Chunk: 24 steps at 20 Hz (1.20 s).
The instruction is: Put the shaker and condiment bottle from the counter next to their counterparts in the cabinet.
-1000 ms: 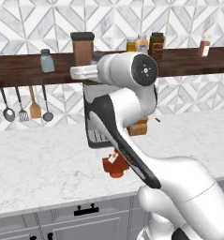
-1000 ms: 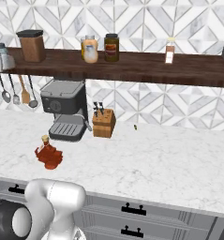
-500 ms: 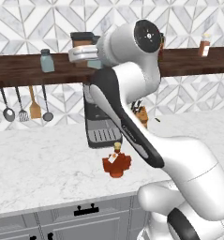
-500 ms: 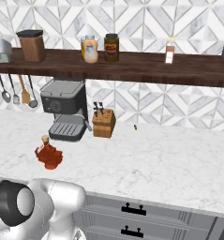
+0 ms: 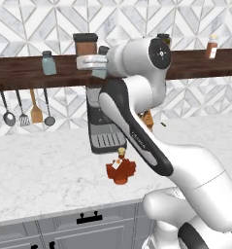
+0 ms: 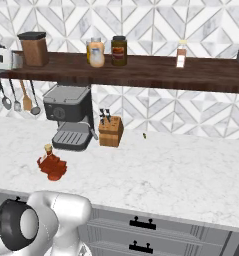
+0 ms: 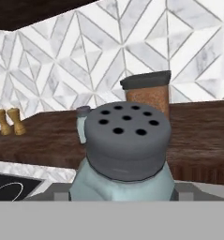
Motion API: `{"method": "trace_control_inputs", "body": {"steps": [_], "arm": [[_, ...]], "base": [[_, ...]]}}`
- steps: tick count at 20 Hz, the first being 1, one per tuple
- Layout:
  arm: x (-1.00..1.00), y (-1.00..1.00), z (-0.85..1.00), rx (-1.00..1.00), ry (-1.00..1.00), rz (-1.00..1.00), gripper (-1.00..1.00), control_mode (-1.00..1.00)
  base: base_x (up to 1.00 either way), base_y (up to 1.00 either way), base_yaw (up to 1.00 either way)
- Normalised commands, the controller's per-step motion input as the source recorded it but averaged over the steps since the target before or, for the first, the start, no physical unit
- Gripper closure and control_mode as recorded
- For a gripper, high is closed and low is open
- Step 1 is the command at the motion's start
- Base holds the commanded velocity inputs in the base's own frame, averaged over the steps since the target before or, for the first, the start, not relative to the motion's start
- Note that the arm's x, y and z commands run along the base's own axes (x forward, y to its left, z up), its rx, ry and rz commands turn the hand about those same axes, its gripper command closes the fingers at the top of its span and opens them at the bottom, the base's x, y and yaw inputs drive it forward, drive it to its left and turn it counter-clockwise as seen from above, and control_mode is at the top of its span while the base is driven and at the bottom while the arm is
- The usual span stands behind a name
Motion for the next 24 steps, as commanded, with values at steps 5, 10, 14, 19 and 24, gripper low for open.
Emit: {"method": "trace_control_inputs", "body": {"steps": [5,10,14,19,24], "arm": [[0.47,0.00,0.00,-0.04,0.37,0.01,1.00,-1.00],[0.01,0.00,0.00,0.00,0.02,0.00,1.00,-1.00],[0.15,0.20,-0.23,0.00,0.00,0.05,1.00,-1.00],[0.22,0.21,-0.51,-0.04,0.03,0.07,1.00,-1.00],[0.23,0.12,0.06,0.00,0.00,0.03,1.00,-1.00]], "base": [[0.00,0.00,0.00],[0.00,0.00,0.00],[0.00,0.00,0.00],[0.00,0.00,0.00],[0.00,0.00,0.00]]}}
